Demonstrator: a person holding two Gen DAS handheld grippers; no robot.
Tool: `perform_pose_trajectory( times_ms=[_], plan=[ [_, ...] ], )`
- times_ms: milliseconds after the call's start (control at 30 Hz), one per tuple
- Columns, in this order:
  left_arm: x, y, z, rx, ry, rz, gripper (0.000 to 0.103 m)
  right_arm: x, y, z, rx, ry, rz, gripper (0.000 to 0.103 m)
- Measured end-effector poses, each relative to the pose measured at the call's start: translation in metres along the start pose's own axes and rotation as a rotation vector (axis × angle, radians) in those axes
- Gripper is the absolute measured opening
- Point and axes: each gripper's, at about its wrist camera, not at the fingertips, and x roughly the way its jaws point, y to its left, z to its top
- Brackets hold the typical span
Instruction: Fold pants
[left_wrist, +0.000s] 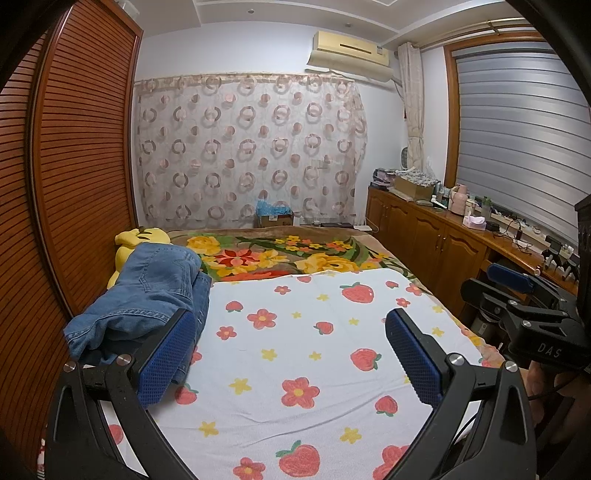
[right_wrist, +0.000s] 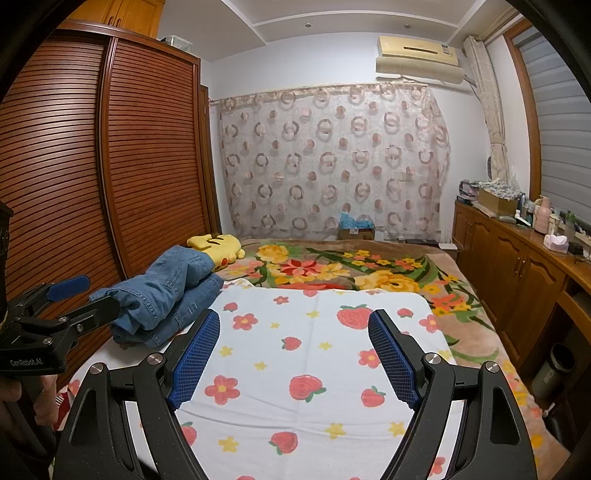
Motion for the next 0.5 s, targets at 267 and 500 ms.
perform_pose_trajectory(
  times_ms=[267, 500],
  plan=[
    [-0.0003, -0.0001, -0.0002, -0.001, -0.001, 0.000, 0.103, 0.0002, 0.0002, -0.0001, 0.000, -0.001, 0.000, 0.084],
    [0.0002, -0.0002, -0.0008, -0.001, 0.000, 0.001, 0.103, 0.0003, 0.0002, -0.0003, 0.001, -0.001, 0.001, 0.084]
  ],
)
